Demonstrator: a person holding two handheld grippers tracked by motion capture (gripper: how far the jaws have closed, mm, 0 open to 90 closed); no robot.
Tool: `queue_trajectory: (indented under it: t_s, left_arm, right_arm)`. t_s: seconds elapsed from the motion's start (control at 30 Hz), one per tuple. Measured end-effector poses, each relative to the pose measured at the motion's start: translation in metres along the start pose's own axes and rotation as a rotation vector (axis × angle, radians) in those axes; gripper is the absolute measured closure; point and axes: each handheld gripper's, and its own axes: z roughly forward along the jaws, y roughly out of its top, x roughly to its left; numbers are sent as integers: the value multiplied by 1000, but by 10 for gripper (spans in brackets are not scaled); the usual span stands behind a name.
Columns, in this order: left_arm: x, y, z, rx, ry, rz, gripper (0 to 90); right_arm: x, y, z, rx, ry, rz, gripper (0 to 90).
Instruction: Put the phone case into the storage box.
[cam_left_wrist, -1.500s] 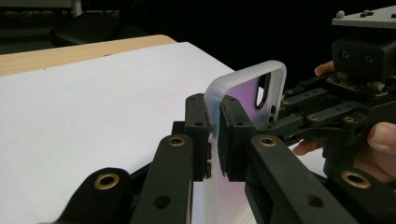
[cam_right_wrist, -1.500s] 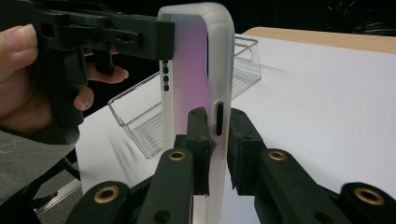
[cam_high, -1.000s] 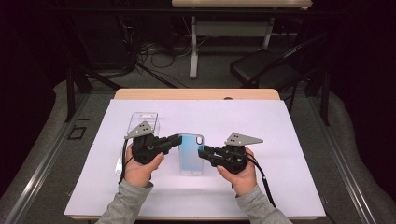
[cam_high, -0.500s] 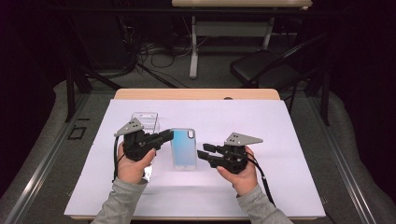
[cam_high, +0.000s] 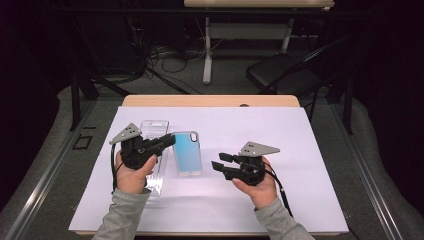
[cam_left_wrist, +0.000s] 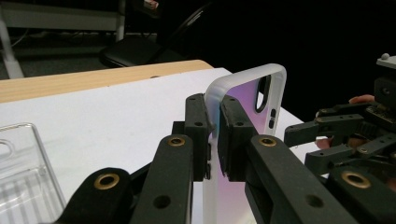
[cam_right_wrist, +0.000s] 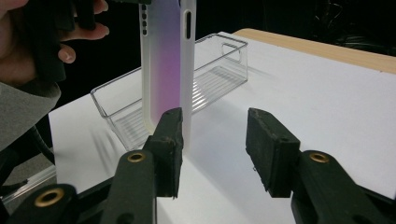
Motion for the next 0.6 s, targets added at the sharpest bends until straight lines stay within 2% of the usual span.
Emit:
queue_trajectory:
  t_s: [0.13,0.27,0.53,0.6]
  left_arm:
    - [2,1,-2,-8,7,-3,838]
    - [4,1,-4,-11,13,-5,838]
    - [7,2,-7,-19,18,-11,838]
    - [7,2,-7,-24,21,-11,838]
  right_arm:
    - [-1,0,0,-8,-13,-13,535]
    - [-2,0,1,-2,-6,-5,526]
    - [-3,-1,3,10,-8,6,435]
    - [-3,-1,4,4,-21,3,395]
